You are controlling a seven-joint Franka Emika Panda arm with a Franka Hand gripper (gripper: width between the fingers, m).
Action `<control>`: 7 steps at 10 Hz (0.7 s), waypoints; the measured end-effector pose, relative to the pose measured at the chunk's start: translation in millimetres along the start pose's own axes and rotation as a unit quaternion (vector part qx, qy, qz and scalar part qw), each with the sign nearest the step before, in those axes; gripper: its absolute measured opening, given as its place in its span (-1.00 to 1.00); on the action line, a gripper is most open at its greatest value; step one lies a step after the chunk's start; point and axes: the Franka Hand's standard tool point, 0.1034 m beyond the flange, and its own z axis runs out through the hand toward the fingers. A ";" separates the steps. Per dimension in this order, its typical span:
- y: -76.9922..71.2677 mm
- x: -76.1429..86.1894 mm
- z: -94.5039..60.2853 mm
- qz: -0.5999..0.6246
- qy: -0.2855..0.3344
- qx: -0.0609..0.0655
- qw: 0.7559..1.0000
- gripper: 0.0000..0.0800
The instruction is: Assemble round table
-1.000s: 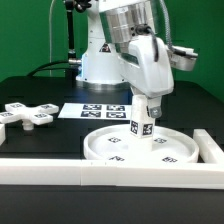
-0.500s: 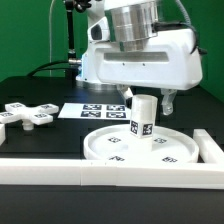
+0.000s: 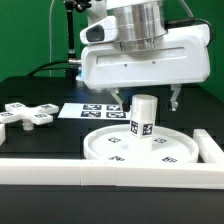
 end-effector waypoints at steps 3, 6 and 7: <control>2.2 0.4 1.2 -0.165 0.005 -0.009 0.986 0.62; 0.8 -3.9 3.1 -0.314 -0.007 -0.023 0.949 0.62; 0.0 -4.9 3.9 -0.352 -0.010 -0.025 0.936 0.62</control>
Offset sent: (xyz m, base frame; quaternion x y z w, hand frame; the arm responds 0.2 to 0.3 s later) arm -0.0055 0.0045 0.0016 -0.0194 0.0032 -0.3558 0.9343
